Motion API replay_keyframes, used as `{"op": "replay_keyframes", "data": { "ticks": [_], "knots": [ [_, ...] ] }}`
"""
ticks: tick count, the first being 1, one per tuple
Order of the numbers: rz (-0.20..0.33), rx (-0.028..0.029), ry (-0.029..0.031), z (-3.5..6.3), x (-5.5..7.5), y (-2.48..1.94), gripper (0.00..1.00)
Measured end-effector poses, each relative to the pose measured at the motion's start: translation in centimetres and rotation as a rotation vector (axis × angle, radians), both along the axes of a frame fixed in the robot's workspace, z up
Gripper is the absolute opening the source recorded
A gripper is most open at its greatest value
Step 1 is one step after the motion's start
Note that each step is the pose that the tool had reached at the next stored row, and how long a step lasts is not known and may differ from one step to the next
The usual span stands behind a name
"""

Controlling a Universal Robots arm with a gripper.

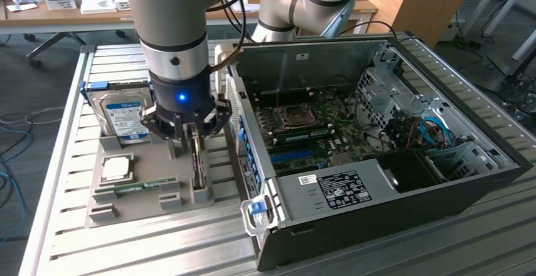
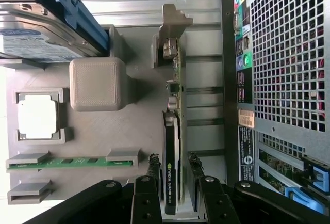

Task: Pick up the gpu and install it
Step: 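Pick up the gpu and move the gpu toward the slot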

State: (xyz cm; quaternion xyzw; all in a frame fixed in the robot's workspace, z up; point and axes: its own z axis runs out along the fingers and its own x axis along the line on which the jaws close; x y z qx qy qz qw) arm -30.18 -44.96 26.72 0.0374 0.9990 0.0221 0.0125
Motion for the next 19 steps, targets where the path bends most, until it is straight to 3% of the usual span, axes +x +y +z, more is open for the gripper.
{"op": "replay_keyframes", "data": {
  "ticks": [19],
  "knots": [
    [0.0, 0.0, 0.0, -0.8, 0.12, 0.1, 0.36]
  ]
}}
